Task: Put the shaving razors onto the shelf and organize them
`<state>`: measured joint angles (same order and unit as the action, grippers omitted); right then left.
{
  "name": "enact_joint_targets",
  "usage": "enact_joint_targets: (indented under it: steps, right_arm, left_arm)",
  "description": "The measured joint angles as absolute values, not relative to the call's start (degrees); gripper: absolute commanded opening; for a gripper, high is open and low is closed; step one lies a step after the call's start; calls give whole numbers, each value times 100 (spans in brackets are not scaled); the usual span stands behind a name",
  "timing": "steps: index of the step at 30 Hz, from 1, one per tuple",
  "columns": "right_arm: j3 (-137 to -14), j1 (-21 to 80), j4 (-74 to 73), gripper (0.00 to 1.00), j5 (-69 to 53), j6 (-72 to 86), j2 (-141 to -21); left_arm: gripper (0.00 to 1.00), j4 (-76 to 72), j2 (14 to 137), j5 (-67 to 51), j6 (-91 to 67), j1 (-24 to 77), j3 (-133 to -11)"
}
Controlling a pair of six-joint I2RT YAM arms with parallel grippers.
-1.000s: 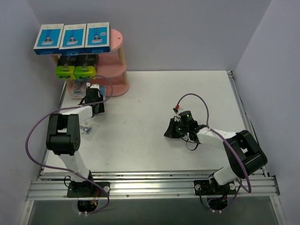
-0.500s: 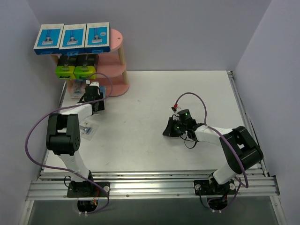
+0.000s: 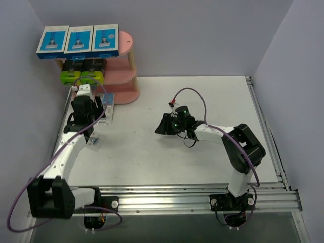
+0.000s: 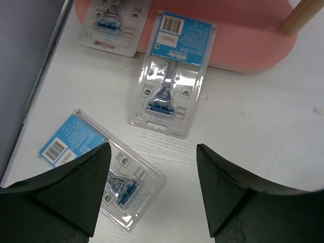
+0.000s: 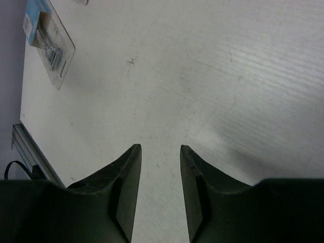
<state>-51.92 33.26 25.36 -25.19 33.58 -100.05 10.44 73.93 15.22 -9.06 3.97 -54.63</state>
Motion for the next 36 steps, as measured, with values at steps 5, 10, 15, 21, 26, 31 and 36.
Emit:
enact_joint_targets:
  steps: [5,10,15,21,26,31,36]
  right_arm:
    - [-6165,3614,2856,42,-2626,3809,-10958]
    - [-7161,3892,3197,47,-2676,4278,-11920]
    - [-8626,4134,3428,49,-2731,4794,-13100]
    - [-10298,4368,3371,51,-2665,5253,-14302]
    - [-11365,4469,3216,53,-2375,5561,-15026]
    - [-11900,4521,3124,53,-2005,5892,-15436]
    - [-12431,4523,3061,54,-1568,6123,-15756]
  left_arm:
    - [87,1356,6281,1511,-1146,395,-5159]
    - [90,1505,5245,1457,-1245,416,-4668]
    - [92,1564,4783,1638,-1127,768,-4532]
    - [93,1568,4460,2069,-952,1186,-4460]
    - [96,1566,4195,2425,-873,1509,-4458]
    - [97,1568,4034,2676,-873,1776,-4447]
    - [97,1566,3907,2842,-873,2025,-4421]
